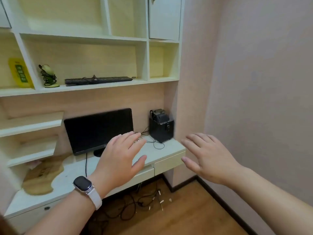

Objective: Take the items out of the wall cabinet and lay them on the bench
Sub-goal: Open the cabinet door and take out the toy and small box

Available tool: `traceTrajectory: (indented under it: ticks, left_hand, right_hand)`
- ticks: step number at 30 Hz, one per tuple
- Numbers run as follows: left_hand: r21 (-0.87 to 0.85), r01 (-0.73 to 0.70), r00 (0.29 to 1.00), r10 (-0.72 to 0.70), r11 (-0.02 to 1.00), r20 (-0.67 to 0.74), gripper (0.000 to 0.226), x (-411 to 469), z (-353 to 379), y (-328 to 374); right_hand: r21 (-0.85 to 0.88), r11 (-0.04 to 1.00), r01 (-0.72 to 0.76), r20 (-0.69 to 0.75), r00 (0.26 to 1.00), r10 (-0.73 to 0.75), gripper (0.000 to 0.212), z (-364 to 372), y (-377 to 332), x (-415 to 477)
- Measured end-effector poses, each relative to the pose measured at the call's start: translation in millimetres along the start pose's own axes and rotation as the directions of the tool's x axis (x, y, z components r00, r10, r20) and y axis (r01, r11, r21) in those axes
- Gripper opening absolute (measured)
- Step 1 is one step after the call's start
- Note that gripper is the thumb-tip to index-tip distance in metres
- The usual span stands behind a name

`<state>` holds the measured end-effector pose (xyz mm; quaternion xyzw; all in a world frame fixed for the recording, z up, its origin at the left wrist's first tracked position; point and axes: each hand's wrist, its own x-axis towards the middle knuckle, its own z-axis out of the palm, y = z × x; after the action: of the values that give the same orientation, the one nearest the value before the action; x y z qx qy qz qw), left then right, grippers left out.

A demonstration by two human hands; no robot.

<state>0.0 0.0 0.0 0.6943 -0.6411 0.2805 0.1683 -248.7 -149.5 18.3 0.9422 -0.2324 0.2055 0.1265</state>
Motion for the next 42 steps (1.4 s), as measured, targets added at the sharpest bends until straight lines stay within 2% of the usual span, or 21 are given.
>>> traceTrajectory:
  ticks: [5, 12, 20, 31, 42]
  left_hand:
    - [-0.032, -0.031, 0.999, 0.032, 0.999, 0.039, 0.047, 72.8, 48.6, 43.5]
    - [0.018, -0.069, 0.996, 0.068, 0.997, 0.058, 0.048, 175.2, 96.7, 91.6]
    - [0.119, -0.083, 0.996, 0.078, 0.989, 0.045, 0.043, 224.9, 116.8, 78.5]
    - [0.088, -0.054, 0.99, 0.065, 0.995, -0.129, 0.043, 269.9, 168.6, -8.4]
    - [0.075, -0.038, 0.982, 0.051, 0.996, -0.183, 0.047, 351.4, 202.5, -175.0]
  right_hand:
    - [-0.005, 0.999, -0.037, -0.006, 0.999, 0.037, 0.053, 35.5, 81.6, 5.8]
    - [-0.016, 1.0, 0.027, -0.051, 0.998, -0.028, 0.053, 64.2, 197.6, 29.6]
    - [0.028, 0.998, 0.05, -0.127, 0.991, -0.046, 0.052, 82.9, 248.0, 73.9]
    - [-0.018, 0.996, 0.089, -0.196, 0.976, -0.091, 0.05, 110.2, 247.3, 181.2]
    - [-0.093, 0.994, 0.054, -0.229, 0.971, -0.074, 0.052, 133.3, 213.7, 352.3]
